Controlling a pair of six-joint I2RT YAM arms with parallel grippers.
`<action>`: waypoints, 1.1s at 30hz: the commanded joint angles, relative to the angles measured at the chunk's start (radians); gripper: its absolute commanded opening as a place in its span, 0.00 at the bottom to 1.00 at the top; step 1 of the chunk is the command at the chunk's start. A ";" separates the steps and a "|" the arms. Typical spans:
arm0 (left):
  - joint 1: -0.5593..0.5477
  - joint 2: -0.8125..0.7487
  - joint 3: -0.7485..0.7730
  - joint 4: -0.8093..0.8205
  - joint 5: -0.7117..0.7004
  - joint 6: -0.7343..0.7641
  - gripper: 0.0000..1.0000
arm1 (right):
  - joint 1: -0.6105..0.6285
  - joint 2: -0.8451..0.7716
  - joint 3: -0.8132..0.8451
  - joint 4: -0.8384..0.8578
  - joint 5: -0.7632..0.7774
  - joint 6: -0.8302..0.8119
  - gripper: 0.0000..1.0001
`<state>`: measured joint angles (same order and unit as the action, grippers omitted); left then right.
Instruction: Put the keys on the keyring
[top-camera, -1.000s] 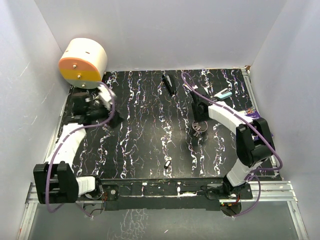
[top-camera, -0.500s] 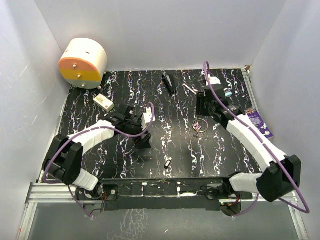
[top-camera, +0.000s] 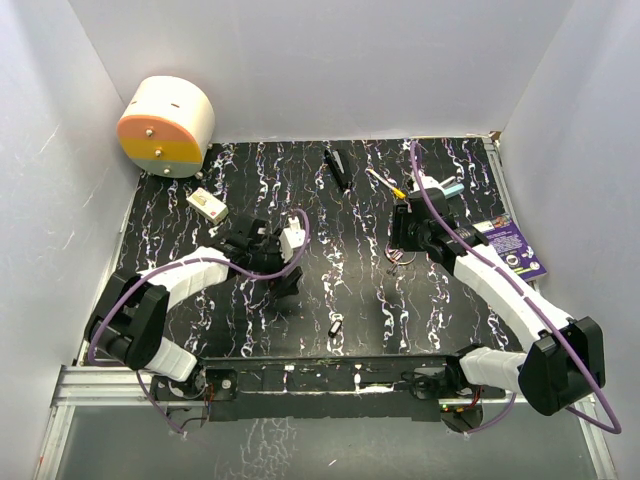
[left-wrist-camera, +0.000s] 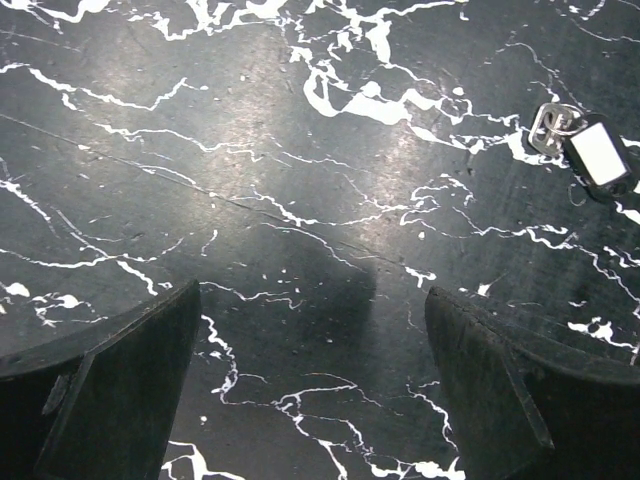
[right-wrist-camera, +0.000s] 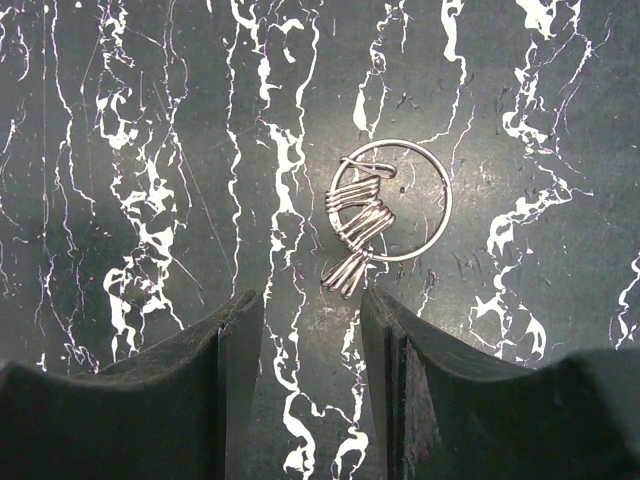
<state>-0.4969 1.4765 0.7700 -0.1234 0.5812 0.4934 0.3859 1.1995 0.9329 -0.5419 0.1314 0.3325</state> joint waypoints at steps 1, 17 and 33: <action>0.009 -0.040 0.021 0.026 -0.037 -0.013 0.91 | 0.000 -0.010 -0.009 0.079 -0.010 0.022 0.49; -0.002 0.014 0.082 0.059 0.155 -0.114 0.92 | 0.001 0.024 -0.025 0.079 -0.064 0.053 0.48; -0.096 0.109 0.122 0.167 0.022 -0.200 0.88 | 0.035 0.057 -0.056 0.063 -0.081 0.129 0.41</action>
<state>-0.5938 1.5959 0.8627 0.0051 0.6300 0.3428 0.4171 1.2388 0.8665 -0.5129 0.0429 0.4240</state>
